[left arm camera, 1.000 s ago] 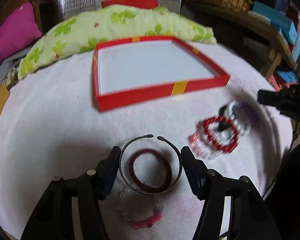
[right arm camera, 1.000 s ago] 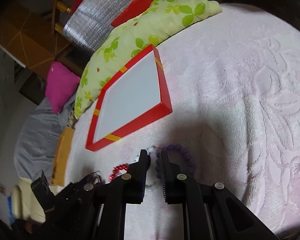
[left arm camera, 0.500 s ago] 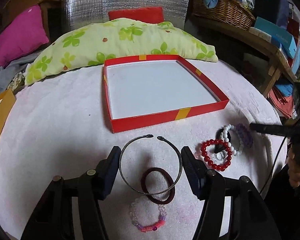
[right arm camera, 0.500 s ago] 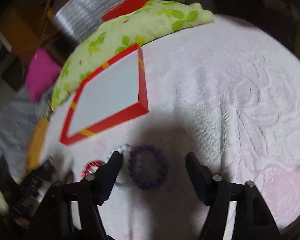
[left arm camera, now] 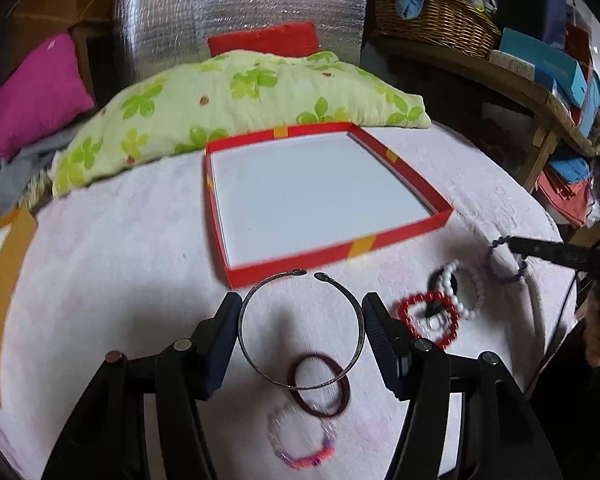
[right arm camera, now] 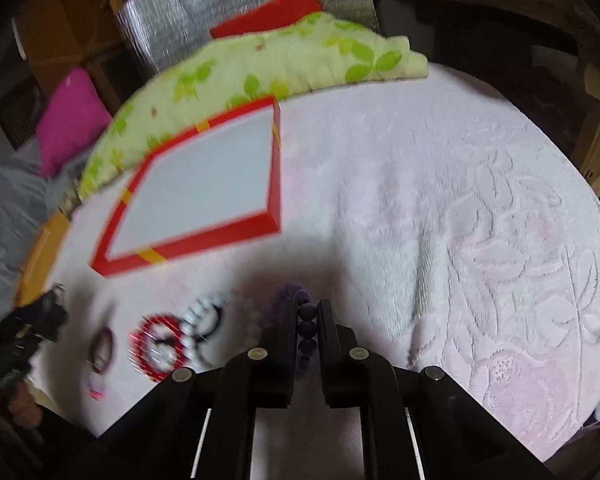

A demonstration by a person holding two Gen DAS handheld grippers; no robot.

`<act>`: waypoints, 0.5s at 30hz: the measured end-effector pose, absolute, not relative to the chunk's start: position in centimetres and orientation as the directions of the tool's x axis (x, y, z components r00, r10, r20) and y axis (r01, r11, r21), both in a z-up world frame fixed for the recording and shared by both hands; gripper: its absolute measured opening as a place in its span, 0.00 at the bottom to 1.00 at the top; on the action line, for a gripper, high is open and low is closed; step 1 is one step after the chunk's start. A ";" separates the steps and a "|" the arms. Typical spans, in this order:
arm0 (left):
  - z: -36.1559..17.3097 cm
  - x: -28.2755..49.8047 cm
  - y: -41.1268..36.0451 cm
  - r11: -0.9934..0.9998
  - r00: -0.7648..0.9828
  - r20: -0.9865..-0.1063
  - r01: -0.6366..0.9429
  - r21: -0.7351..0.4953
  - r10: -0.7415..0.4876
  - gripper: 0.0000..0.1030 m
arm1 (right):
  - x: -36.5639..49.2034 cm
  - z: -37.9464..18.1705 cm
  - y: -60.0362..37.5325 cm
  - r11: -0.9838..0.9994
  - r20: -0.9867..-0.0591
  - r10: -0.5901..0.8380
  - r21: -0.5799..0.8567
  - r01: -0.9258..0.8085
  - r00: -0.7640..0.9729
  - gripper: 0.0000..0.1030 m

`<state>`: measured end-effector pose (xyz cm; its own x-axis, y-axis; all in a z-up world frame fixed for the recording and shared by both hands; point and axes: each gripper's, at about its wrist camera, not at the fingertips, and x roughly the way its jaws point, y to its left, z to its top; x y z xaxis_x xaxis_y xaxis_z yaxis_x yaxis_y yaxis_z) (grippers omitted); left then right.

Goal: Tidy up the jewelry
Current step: 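Carry cuff with left tool while right tool carries purple bracelet into red lid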

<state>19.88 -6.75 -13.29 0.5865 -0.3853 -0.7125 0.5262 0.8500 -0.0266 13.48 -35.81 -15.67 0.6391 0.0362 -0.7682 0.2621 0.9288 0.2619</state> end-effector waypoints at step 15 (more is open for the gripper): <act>-8.9 29.2 -10.6 0.874 0.653 -0.671 0.485 0.014 -0.351 0.61 | 23.7 -9.3 -33.8 0.887 -0.618 0.229 0.450 0.100 0.752 0.10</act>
